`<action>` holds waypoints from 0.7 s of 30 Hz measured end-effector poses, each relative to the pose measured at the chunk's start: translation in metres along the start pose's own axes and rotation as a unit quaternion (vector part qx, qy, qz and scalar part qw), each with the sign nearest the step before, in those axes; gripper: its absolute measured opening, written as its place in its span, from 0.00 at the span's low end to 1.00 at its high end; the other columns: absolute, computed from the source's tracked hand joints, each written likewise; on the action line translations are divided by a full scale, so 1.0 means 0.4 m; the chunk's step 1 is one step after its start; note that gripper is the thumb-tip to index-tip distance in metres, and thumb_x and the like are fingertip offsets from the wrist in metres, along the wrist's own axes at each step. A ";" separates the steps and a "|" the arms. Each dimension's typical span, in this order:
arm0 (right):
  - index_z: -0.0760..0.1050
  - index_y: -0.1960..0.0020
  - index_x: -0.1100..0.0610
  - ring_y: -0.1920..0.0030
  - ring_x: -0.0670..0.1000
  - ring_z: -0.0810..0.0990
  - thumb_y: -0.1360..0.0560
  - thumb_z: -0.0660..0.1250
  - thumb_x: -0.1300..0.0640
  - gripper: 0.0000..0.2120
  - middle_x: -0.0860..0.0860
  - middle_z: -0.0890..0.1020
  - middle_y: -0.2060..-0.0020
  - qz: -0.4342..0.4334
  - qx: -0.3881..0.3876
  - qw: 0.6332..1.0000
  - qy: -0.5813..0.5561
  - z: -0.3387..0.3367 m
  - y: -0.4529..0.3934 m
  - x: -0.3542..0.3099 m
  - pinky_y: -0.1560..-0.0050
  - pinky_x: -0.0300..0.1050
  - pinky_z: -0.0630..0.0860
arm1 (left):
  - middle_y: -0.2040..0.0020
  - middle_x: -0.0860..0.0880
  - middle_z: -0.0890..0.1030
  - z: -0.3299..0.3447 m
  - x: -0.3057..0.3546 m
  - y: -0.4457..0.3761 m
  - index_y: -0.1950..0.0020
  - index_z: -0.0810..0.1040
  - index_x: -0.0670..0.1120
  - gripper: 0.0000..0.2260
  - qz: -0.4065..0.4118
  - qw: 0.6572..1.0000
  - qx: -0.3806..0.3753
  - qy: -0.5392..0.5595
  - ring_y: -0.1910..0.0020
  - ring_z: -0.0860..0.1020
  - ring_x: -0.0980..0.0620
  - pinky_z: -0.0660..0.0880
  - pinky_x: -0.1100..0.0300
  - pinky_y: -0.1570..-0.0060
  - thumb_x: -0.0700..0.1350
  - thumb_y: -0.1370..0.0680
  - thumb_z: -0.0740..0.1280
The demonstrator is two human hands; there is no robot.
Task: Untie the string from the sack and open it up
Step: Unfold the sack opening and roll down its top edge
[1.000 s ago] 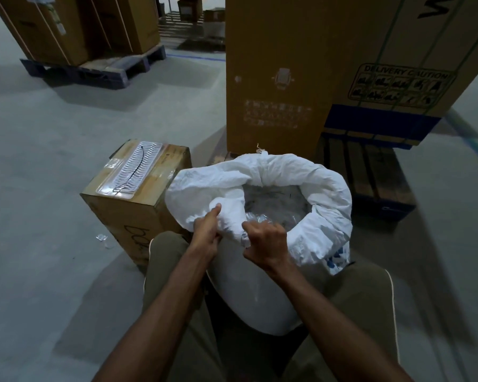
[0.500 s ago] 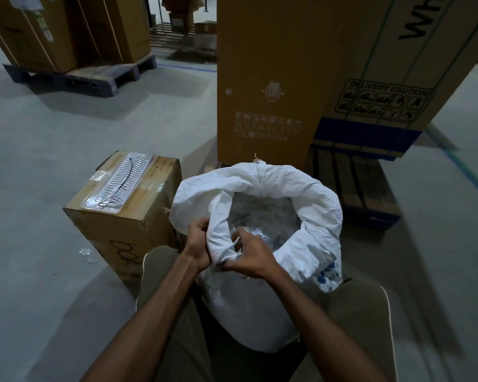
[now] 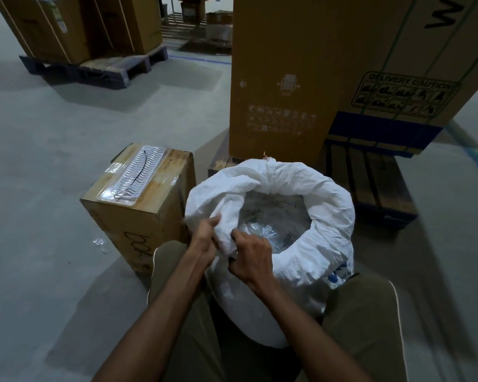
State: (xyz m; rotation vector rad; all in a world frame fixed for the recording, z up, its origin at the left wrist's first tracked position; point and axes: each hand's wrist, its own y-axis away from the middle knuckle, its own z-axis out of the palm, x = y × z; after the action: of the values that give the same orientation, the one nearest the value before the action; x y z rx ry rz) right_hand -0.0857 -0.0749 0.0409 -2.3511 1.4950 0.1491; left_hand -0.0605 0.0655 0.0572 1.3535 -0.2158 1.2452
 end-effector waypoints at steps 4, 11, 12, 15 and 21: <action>0.67 0.49 0.47 0.54 0.51 0.78 0.40 0.73 0.33 0.29 0.46 0.77 0.54 0.080 -0.026 0.980 -0.181 -0.049 -0.033 0.000 0.55 0.51 0.76 | 0.38 0.37 0.82 0.017 0.029 0.033 0.32 0.78 0.38 0.23 0.014 0.982 -0.107 0.153 0.44 0.80 0.37 0.80 0.46 0.43 0.42 0.26 0.64; 0.71 0.57 0.51 0.61 0.49 0.76 0.41 0.75 0.41 0.22 0.46 0.75 0.60 0.063 0.016 0.972 -0.225 -0.047 -0.039 -0.003 0.63 0.46 0.73 | 0.37 0.36 0.81 0.004 0.043 0.063 0.32 0.79 0.39 0.24 0.018 0.980 -0.176 0.089 0.43 0.80 0.38 0.75 0.42 0.37 0.44 0.28 0.69; 0.69 0.61 0.51 0.65 0.49 0.74 0.41 0.74 0.42 0.20 0.46 0.74 0.64 0.063 0.029 0.973 -0.220 -0.049 -0.039 -0.005 0.66 0.44 0.70 | 0.37 0.36 0.82 0.005 0.048 0.076 0.33 0.80 0.38 0.22 0.019 0.981 -0.187 0.058 0.43 0.80 0.38 0.74 0.43 0.36 0.43 0.27 0.70; 0.67 0.63 0.52 0.66 0.53 0.76 0.39 0.74 0.47 0.17 0.47 0.74 0.68 0.067 0.040 0.982 -0.169 -0.051 -0.039 -0.019 0.68 0.43 0.66 | 0.40 0.37 0.84 0.018 0.076 0.070 0.35 0.81 0.39 0.22 0.027 0.985 -0.125 -0.115 0.45 0.82 0.41 0.76 0.45 0.37 0.50 0.25 0.73; 0.73 0.53 0.56 0.62 0.63 0.81 0.37 0.70 0.60 0.13 0.55 0.80 0.59 0.039 0.050 0.993 -0.099 -0.019 -0.018 -0.054 0.66 0.52 0.76 | 0.20 0.37 0.58 0.013 0.103 0.097 0.19 0.52 0.46 0.41 0.157 0.860 0.089 -0.478 0.24 0.63 0.34 0.67 0.40 0.29 0.62 0.22 0.68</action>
State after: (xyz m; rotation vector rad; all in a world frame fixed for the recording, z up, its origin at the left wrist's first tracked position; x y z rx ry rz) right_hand -0.0895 -0.0564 0.0555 -2.1337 1.4633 0.3097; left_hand -0.0705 0.0735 0.1127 2.0802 -1.0739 0.7448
